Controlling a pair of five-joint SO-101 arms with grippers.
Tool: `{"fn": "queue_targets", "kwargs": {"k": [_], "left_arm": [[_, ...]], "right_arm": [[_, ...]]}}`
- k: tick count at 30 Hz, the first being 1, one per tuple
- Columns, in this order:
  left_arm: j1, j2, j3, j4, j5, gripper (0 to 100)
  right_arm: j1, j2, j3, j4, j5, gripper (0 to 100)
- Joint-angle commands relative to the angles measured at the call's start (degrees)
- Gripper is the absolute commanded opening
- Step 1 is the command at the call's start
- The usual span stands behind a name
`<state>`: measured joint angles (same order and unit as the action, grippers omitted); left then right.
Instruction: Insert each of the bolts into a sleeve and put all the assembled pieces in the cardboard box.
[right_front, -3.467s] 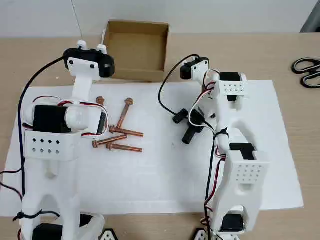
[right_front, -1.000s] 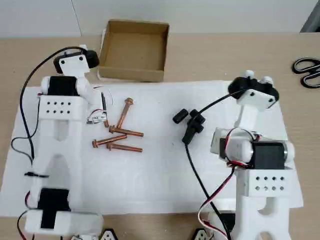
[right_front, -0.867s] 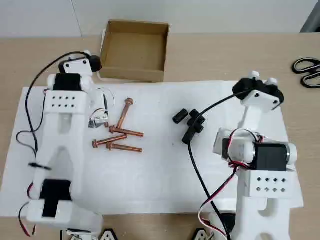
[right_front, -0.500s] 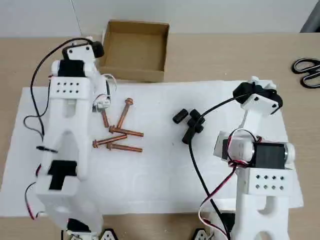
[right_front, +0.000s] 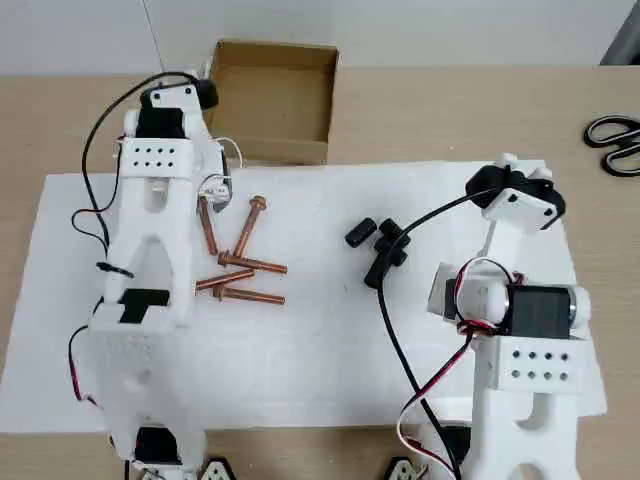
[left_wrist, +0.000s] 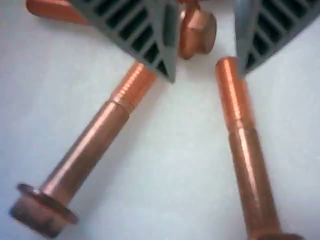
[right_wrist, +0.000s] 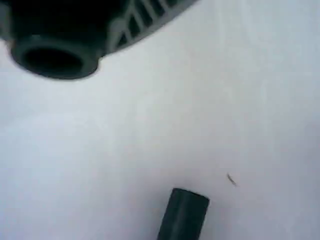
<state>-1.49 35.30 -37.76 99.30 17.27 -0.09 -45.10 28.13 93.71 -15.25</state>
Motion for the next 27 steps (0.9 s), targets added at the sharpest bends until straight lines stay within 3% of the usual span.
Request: {"fn": "queue_targets", "kwargs": {"k": [1,11,27], "left_arm": [[-0.53,1.76,-4.53,1.05,-0.44,8],[-7.21,8.0,-10.95,1.05,-0.62,11],[-4.04,8.53,-10.95,-0.44,-2.29,11]], "right_arm": [[0.48,-0.92,-0.26,0.13,-0.26,0.3],[0.48,-0.57,-0.26,-0.13,-0.26,0.3],[0.48,-0.57,-0.18,-0.22,-0.26,0.3]]}}
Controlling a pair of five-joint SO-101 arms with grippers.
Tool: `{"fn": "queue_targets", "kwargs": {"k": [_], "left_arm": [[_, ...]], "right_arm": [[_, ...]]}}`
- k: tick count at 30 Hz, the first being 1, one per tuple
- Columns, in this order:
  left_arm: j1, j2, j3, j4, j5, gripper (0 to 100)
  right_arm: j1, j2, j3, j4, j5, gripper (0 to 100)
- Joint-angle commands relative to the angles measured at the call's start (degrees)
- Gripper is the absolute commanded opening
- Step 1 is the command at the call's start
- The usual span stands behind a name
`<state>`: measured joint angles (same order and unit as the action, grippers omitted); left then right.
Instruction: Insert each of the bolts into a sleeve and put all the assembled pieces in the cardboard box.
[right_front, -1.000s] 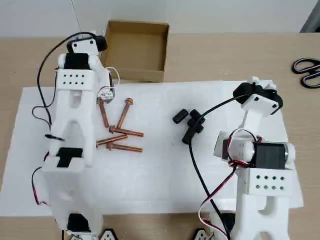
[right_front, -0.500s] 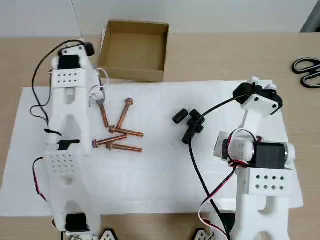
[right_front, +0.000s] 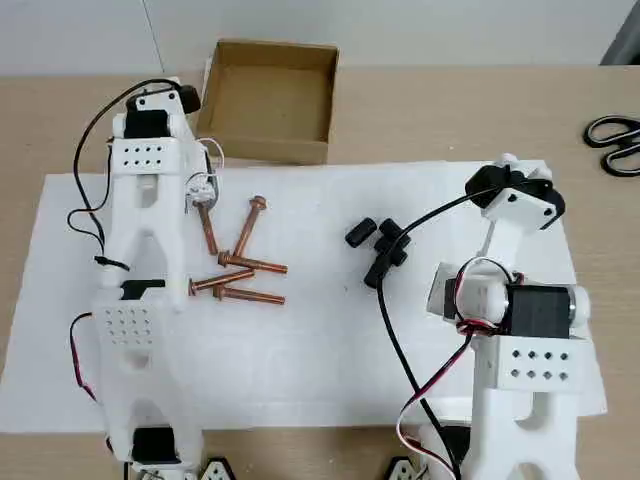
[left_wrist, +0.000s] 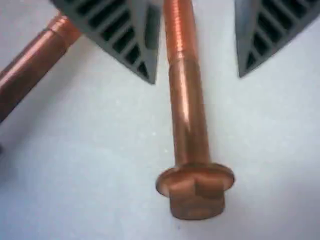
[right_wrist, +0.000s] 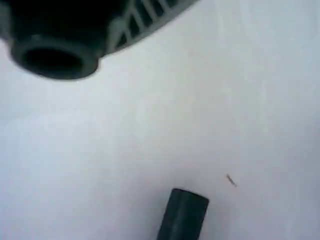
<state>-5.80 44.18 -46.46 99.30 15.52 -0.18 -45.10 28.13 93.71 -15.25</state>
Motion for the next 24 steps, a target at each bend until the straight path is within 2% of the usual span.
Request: {"fn": "queue_targets", "kwargs": {"k": [1,24], "left_arm": [[0.18,-0.35,-2.24,-0.53,-0.7,11],[-0.09,5.63,-2.51,-4.92,-1.85,11]], "right_arm": [[0.57,-0.57,-0.18,-0.22,-0.26,0.3],[0.57,-0.57,-0.18,0.04,-0.26,0.3]]}}
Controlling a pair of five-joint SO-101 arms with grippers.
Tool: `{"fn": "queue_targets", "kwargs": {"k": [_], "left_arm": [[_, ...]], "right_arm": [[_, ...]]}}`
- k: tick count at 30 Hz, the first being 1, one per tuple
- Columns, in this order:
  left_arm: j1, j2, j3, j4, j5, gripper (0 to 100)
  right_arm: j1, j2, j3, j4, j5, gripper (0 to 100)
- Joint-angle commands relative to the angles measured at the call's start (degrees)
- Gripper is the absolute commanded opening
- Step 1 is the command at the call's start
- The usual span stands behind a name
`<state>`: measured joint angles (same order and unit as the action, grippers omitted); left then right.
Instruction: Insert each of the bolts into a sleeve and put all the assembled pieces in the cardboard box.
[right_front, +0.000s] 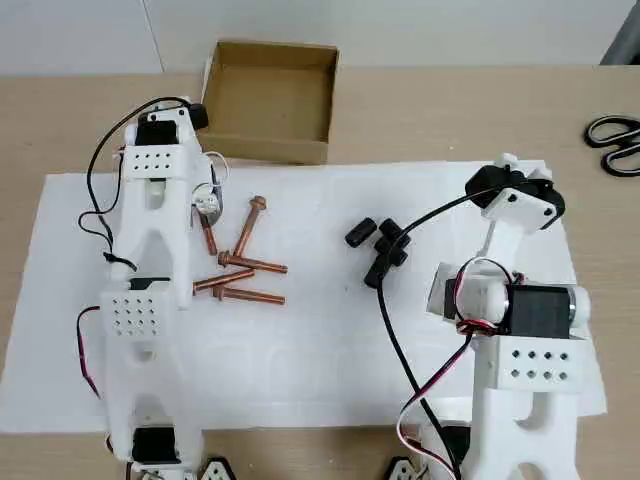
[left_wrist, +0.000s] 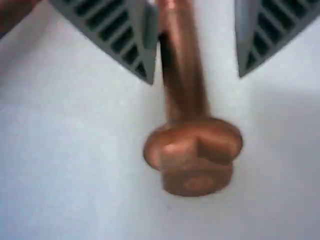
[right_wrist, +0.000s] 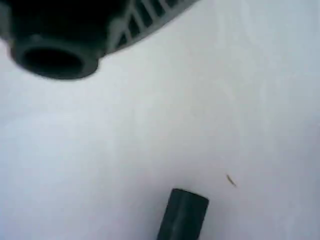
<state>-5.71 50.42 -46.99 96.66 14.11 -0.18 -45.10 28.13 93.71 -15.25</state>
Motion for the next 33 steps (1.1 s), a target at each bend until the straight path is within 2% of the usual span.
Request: {"fn": "queue_targets", "kwargs": {"k": [1,14,21,28,33], "left_arm": [[-0.18,-0.62,-1.98,-2.9,-0.44,11],[-0.18,3.16,-2.15,-4.84,-0.44,11],[-0.18,6.51,-6.99,-4.31,-0.35,11],[0.0,6.86,-12.44,0.7,-0.09,10],[-0.09,6.68,-12.7,3.69,-0.44,0]], "right_arm": [[0.57,-0.57,-0.18,0.04,-0.26,0.3],[0.57,-0.92,1.05,-0.22,-0.26,0.3],[0.57,-0.92,1.14,-0.22,-0.18,0.3],[0.57,-0.92,1.23,-0.22,0.44,0.3],[0.4,-0.92,1.23,-0.31,0.44,0.3]]}}
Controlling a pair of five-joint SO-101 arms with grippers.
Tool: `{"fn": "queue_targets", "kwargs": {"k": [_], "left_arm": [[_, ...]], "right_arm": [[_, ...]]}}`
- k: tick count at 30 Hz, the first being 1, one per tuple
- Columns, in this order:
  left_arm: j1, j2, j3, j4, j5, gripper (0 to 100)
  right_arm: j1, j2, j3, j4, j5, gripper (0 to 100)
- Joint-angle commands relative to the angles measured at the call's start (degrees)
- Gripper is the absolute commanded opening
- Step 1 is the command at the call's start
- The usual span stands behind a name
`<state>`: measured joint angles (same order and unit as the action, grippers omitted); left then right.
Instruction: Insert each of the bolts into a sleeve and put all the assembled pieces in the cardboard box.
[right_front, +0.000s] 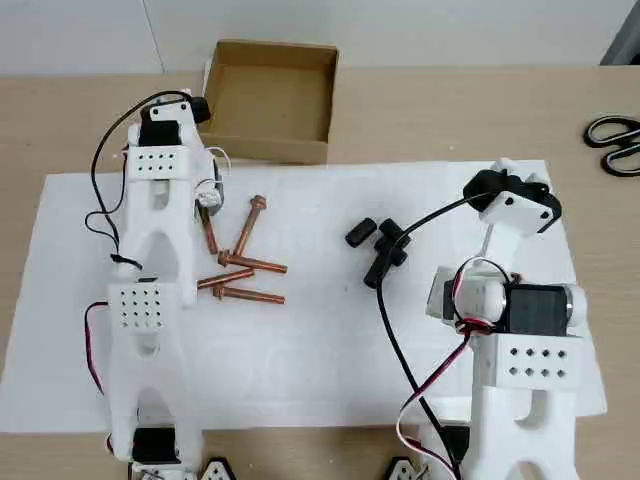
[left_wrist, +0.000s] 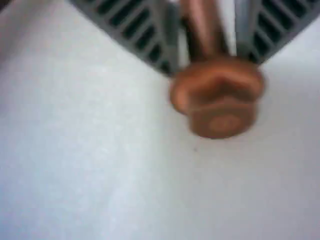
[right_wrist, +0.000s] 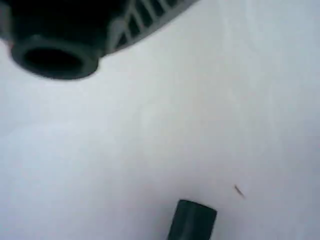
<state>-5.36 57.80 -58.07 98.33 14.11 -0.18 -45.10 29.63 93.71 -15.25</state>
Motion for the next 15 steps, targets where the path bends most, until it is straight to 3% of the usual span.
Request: {"fn": "queue_targets", "kwargs": {"k": [1,9,15], "left_arm": [[-0.53,-0.79,-1.36,2.11,-0.44,1],[-0.18,-2.11,-0.84,2.2,-0.26,0],[1.32,-13.89,-0.48,2.2,-0.35,0]], "right_arm": [[0.4,-0.92,-0.26,-0.31,0.44,0.3],[0.4,-0.92,-0.26,-0.31,0.44,0.3],[0.31,-0.92,-0.26,-0.31,0.26,0.3]]}}
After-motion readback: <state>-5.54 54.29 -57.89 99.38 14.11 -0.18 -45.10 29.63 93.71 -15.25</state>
